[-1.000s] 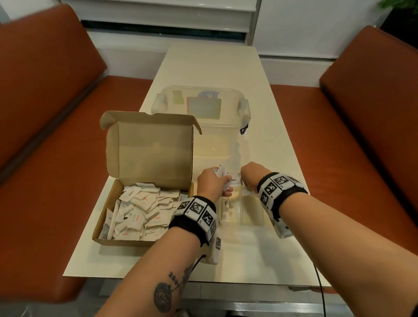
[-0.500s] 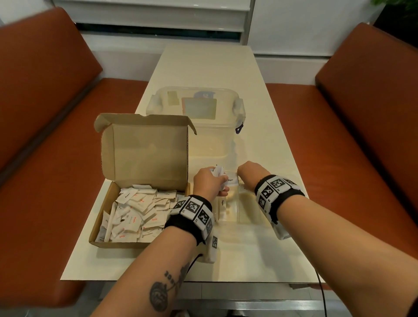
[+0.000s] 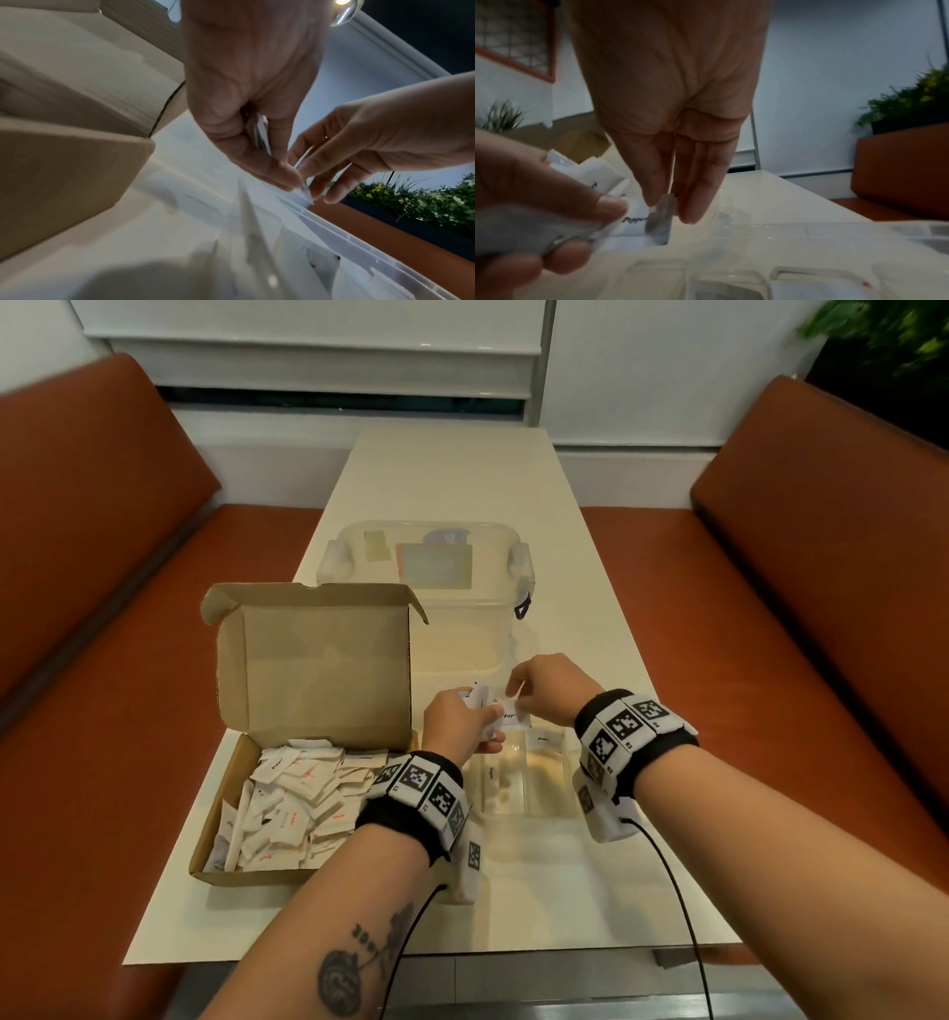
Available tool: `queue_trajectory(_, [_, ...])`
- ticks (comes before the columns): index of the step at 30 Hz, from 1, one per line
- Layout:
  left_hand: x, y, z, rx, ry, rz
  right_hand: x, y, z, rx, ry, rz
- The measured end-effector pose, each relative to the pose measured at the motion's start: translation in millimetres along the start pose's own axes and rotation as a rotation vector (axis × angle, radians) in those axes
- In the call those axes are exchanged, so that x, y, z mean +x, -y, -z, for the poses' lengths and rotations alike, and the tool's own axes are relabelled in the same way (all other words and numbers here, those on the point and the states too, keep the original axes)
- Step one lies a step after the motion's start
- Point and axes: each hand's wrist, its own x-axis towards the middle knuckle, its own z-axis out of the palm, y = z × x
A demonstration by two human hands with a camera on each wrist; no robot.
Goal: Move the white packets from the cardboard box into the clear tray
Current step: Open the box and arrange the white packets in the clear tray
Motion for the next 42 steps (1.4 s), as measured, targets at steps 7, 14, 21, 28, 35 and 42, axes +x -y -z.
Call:
queue_trajectory(7, [-3.8, -0.1, 4.6, -0.021, 0.028, -0.032, -5.3, 0.9, 3.5, 0.183, -0.015, -0.018])
queue_trajectory(14, [-5.4, 8.7, 5.0, 0.038, 0.001, 0.001, -6.9, -16.8, -0.5, 0.039, 0.042, -0.155])
queue_trajectory(21, [-6.3, 8.2, 2.7, 0.087, 0.015, -0.025, -0.9, -18.0, -14.7, -0.225, 0.066, -0.207])
queue_trajectory(28, [-5.9, 8.2, 2.8, 0.110, 0.020, -0.038, 5.2, -15.3, -20.0, -0.312, 0.068, -0.200])
queue_trajectory(35, [-4.1, 7.8, 3.5, 0.132, 0.030, -0.026, 7.8, -13.6, -21.4, -0.344, 0.103, -0.159])
queue_trajectory(42, [-1.1, 9.2, 3.7, 0.135, 0.027, -0.024, 6.2, -13.4, -20.3, -0.391, 0.117, -0.128])
